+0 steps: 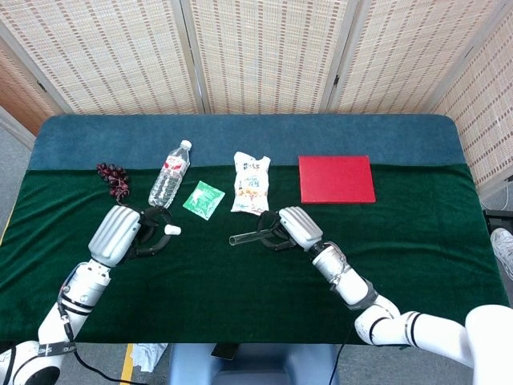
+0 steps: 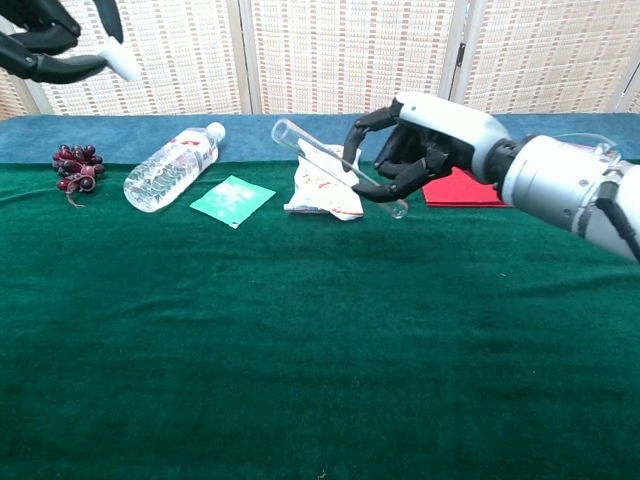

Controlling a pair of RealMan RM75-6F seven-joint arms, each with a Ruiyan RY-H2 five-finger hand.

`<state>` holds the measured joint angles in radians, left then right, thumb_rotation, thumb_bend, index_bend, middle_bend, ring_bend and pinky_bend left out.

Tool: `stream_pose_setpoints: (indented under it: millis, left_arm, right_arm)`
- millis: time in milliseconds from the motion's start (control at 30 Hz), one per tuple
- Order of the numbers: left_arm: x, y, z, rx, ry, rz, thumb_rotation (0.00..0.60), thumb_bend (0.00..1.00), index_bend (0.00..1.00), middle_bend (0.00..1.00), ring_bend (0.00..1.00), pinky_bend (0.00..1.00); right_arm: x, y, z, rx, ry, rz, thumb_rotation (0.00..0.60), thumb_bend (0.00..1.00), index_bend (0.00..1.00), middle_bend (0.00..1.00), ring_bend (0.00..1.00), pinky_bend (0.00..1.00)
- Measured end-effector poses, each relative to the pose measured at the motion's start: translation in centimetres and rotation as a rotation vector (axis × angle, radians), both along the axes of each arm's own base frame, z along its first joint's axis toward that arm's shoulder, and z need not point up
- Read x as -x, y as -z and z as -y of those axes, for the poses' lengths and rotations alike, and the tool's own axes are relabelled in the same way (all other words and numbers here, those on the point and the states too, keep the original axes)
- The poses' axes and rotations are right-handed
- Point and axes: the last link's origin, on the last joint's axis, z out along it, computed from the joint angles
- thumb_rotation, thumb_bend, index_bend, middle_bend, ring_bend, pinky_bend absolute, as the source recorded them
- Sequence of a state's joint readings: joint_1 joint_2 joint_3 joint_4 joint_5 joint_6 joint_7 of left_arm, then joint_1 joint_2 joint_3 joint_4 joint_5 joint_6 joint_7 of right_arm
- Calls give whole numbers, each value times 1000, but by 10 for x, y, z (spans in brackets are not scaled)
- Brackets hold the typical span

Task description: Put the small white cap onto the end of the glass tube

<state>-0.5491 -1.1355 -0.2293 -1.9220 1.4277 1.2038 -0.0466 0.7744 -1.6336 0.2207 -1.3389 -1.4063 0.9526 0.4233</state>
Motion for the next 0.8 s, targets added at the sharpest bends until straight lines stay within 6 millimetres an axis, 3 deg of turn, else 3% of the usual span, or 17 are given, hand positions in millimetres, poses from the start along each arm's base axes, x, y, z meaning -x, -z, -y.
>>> stream_pose_setpoints:
  millis: [400,800]
  left_arm:
    - [-26,33,-1,-9,106,1,600,459,596,948,824,785]
    - [-38,48,-8,-97,146,19,600,462,606,949,823,785]
  right_arm:
    - [-20,13,-2,-36,46,109,600,717,806,1000,1000,1000]
    - [-24,19,-6,-49,79,165,600,717,807,1000,1000,1000]
